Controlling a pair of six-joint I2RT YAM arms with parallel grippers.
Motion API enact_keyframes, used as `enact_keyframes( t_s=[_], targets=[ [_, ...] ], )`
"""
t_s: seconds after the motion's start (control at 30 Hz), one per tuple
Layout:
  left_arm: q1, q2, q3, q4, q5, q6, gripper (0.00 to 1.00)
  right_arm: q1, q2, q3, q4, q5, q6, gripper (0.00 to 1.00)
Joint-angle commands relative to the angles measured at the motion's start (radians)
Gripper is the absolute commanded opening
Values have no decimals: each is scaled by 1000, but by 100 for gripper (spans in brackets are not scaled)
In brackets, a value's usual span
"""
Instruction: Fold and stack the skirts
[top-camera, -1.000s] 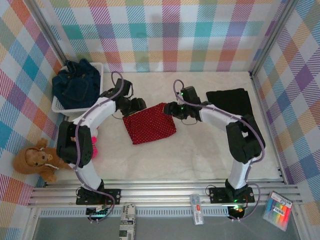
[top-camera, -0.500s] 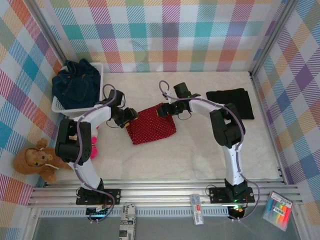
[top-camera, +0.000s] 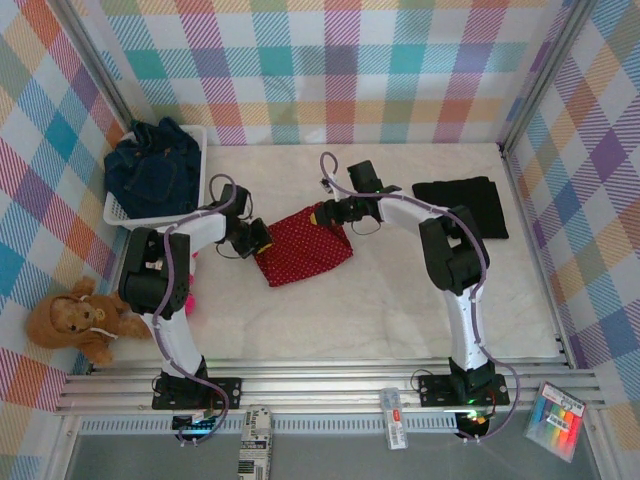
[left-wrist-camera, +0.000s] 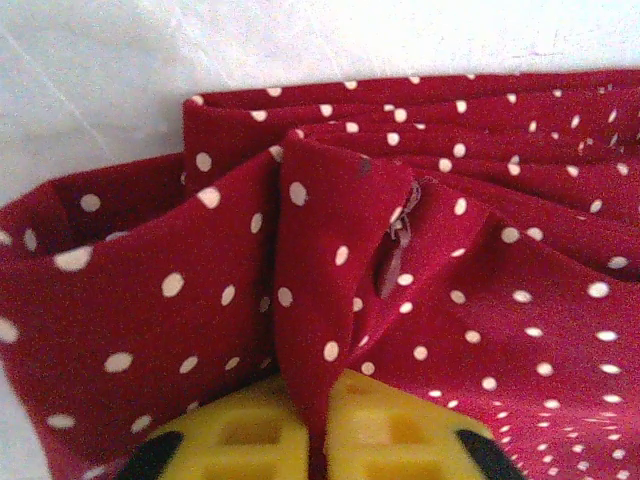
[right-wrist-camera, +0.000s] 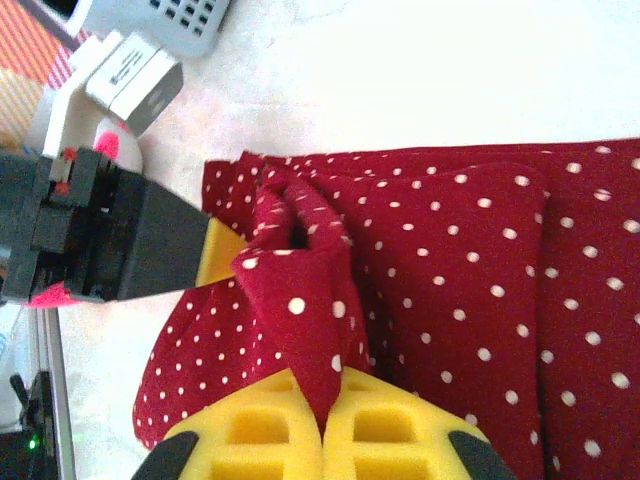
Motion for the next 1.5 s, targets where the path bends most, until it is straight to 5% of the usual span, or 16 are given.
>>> enact_keyframes(
  t_s=[0.0, 0.17, 0.5, 0.6, 0.63, 0.8, 1.03, 1.47],
  targets=[
    [35, -24, -58, 19, -11, 23, 3, -23, 47, 29, 40, 27, 53, 4],
    [48, -1, -107, 58, -14, 31, 0, -25, 154, 174, -87, 47, 13, 22],
    [49, -157, -32, -48, 11, 42, 46, -16, -40, 100, -245, 473, 169, 32],
    [46, -245, -2, -114, -25, 39, 55, -2, -110, 10, -224, 410, 202, 28],
    [46, -269, -1, -118, -21, 27, 58, 5, -125, -11, -212, 362, 213, 20],
    [4, -315, -76, 67, 180, -153, 71, 67, -130, -53, -131, 209, 308, 1],
    [-112, -273, -148, 328, 178, -429, 81, 98, -40, -50, -11, 182, 494, 0],
    [-128, -208, -339, 361, 103, -493, 81, 100, 18, -54, -108, 299, 497, 0]
  ],
)
